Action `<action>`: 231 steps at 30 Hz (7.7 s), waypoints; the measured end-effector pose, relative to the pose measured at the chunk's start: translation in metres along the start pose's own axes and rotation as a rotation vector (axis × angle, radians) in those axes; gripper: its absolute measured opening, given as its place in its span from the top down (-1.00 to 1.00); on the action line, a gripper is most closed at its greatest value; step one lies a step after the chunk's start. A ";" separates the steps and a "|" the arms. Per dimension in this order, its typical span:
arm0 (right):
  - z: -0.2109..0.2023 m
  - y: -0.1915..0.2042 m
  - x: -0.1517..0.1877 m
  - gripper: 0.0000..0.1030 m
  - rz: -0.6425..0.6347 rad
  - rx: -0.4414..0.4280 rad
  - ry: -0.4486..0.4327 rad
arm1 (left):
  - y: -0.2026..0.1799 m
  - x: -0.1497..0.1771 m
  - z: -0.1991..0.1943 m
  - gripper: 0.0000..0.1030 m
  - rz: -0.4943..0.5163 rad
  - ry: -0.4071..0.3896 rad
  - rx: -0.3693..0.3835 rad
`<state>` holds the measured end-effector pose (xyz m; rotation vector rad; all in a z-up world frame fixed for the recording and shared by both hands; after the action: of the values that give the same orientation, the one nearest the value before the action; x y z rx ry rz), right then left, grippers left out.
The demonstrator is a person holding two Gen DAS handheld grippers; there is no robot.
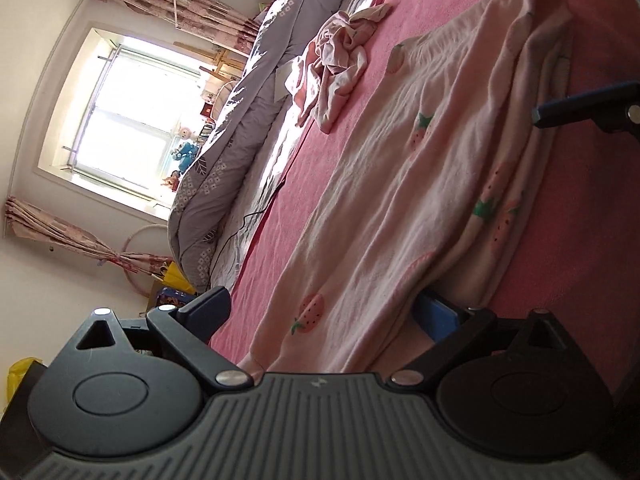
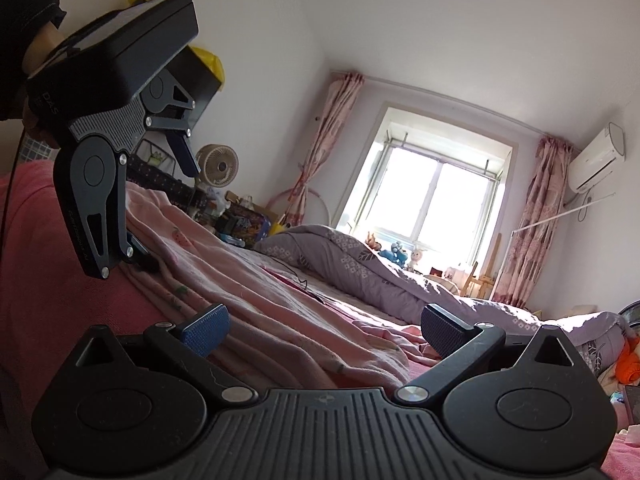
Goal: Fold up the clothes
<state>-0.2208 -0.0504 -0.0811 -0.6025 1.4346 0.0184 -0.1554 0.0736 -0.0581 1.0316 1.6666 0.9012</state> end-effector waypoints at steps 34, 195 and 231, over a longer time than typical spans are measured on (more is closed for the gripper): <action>0.019 -0.076 0.056 -1.00 0.126 0.309 0.115 | 0.065 0.058 -0.014 -0.95 -0.531 0.094 0.167; 0.114 -0.102 0.017 -1.00 0.040 -0.328 0.529 | -0.012 -0.007 -0.024 -0.95 -1.007 -0.192 0.207; 0.167 -0.158 0.064 -1.00 0.565 -0.388 0.619 | -0.031 -0.046 -0.039 -0.72 -0.765 -0.127 0.386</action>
<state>0.0005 -0.1401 -0.0788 -0.5156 2.1961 0.6136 -0.1901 0.0156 -0.0596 0.5763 1.9443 0.0138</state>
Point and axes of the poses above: each gripper's, at about its wrist camera, not at the fingertips, and z roughly the way its jaws point, y to its left, x to its underside, the point moved 7 cm from there along z, roughly the way its jaws point, and after that the axes turned 7 degrees about -x, right-handed, at the moved point
